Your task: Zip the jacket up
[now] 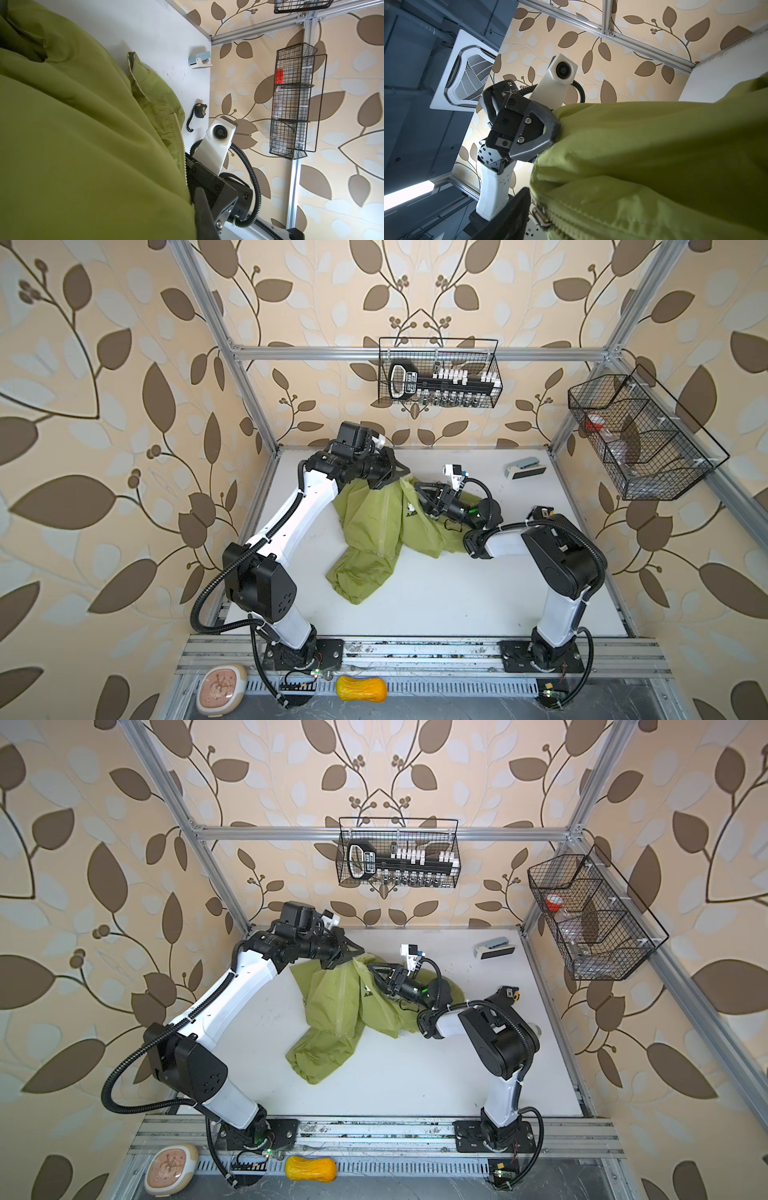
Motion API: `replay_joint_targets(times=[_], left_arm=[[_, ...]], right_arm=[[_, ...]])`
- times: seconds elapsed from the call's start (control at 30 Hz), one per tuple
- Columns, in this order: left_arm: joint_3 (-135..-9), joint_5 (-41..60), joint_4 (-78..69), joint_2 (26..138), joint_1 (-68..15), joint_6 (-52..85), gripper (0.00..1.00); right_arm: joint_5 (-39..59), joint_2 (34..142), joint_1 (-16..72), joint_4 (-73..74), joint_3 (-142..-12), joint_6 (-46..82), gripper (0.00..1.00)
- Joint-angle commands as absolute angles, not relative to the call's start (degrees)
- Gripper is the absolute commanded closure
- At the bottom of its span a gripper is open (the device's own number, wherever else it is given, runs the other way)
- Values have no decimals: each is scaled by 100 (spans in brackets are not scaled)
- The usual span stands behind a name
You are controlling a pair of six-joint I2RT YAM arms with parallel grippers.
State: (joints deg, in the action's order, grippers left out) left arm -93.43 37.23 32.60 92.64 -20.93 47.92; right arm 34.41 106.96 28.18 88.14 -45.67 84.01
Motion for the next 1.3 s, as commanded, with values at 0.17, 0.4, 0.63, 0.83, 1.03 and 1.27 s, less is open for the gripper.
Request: replay_joint_targets(times=[0.17,0.4,0.63,0.83,1.03,1.27], left_arm=[[-9410,4017,2738,9001,-2048,4880,100],[-9386,4043,2657,8951,-2035,4941,100],[-9361,4112,2552,8909,-1986,5039,100],[-9294,4170,2492,8917,-1986,5071,100],[-9222,4175,2444,8904,-1982,5097,100],[-9255,4175,2378,8904,-1961,5133,100]], right_arm=[[3393,10175,2787,9221,-4531,8758,33],[3429,10030,2718,9225,-4439,8818,41],[3464,9809,2580,9223,-4111,8776,49],[3569,9752,2558,9222,-4108,8811,60],[3621,9729,2566,9225,-4105,8829,67],[3673,9721,2575,9229,-4055,8796,76]])
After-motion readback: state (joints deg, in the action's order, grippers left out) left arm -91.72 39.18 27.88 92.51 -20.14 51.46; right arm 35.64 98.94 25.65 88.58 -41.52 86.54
